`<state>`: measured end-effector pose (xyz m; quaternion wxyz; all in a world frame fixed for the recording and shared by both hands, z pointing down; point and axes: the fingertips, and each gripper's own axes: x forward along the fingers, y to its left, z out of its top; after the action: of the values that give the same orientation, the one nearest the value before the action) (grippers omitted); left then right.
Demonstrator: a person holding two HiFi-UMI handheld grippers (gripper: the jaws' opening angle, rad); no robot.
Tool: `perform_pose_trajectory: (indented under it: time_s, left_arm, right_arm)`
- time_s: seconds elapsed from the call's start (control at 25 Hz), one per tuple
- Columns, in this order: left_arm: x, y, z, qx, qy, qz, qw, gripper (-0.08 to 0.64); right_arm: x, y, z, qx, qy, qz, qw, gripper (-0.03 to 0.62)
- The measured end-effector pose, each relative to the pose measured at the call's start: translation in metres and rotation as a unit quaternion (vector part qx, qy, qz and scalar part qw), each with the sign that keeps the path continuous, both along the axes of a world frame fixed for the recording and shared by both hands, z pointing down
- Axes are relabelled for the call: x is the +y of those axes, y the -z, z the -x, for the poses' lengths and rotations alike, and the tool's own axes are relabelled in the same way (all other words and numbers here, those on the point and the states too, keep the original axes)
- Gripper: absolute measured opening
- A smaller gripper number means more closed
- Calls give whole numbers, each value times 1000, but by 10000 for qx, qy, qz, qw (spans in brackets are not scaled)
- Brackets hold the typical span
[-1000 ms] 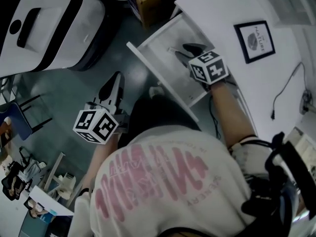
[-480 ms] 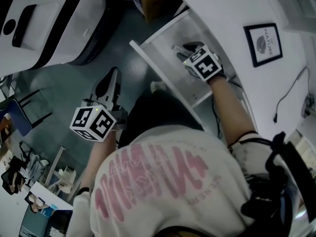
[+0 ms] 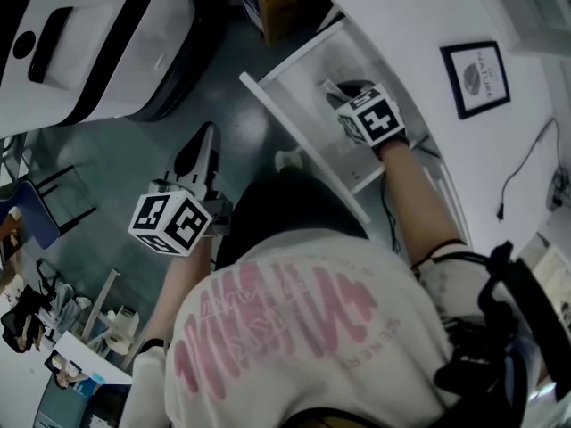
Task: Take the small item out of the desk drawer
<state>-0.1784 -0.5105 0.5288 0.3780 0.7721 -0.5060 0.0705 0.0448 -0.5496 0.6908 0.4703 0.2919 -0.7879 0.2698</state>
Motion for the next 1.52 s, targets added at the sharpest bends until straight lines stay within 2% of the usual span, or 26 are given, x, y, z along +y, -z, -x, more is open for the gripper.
perform_pose_trajectory:
  time_s: [0.12, 0.24, 0.56, 0.64, 0.76, 0.84, 1.12, 1.32, 1.52]
  left_arm:
    - [5, 3, 3, 56, 45, -8, 10000, 29]
    - [6, 15, 6, 166, 32, -176, 9997, 29]
    - [17, 70, 9, 346, 47, -697, 9970, 29]
    - [21, 89, 8, 358, 10, -973, 9946, 29]
    - [25, 122, 5, 399, -139, -1432, 9888, 29]
    - [32, 142, 6, 428, -237, -1589, 9861, 29]
    - [62, 202, 17, 427, -459, -2130, 9750, 29]
    - [97, 224, 18, 512, -692, -2376, 9675, 29]
    - [137, 228, 11, 529, -909, -2407, 9649, 29]
  right_arm:
    - [4, 9, -1, -136, -302, 12, 9994, 107]
    - [8, 24, -3, -196, -612, -115, 9979, 106]
    - [20, 107, 2, -454, -1388, -1001, 9842, 106]
    - [22, 133, 5, -530, -1496, -1318, 9785, 106]
    - [30, 175, 8, -656, -1610, -1761, 9689, 106]
    - [41, 206, 12, -758, -1716, -2030, 9611, 106]
    - [83, 314, 33, -1184, -1987, -3023, 9247, 107]
    - [126, 374, 50, -1340, -1956, -3599, 9024, 107]
    - [172, 411, 58, -1475, -1973, -4011, 8823, 107]
